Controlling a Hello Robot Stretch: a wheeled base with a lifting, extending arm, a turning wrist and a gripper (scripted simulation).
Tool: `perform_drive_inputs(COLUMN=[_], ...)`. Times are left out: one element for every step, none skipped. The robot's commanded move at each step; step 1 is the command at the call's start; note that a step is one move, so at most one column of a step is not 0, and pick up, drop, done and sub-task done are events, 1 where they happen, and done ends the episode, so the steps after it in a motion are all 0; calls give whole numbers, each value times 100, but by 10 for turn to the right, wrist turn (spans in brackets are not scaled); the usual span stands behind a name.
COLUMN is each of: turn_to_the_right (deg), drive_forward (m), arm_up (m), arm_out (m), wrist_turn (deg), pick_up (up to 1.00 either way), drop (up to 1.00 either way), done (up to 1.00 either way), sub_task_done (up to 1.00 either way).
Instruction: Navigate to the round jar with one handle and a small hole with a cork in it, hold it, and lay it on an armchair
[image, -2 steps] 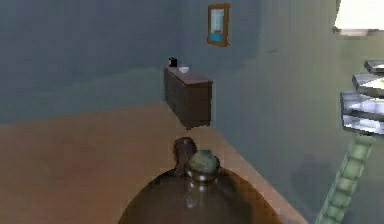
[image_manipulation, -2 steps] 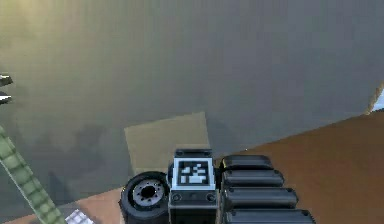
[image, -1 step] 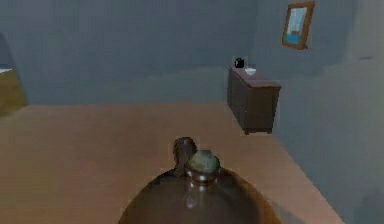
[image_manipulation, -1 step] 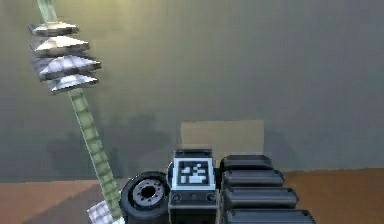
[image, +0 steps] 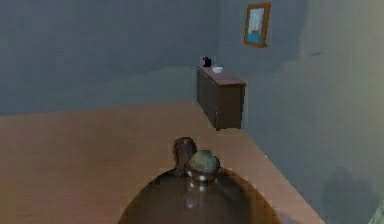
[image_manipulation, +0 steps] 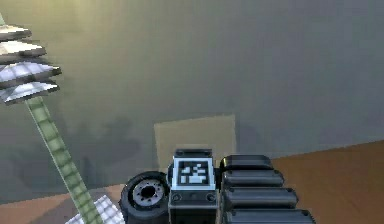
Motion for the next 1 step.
perform_drive_inputs(turn_to_the_right=[0], drive_forward=[0], arm_up=[0], arm_out=[48], wrist_turn=[0], pick_up=[0], drop=[0], done=[0], sub_task_done=[0])
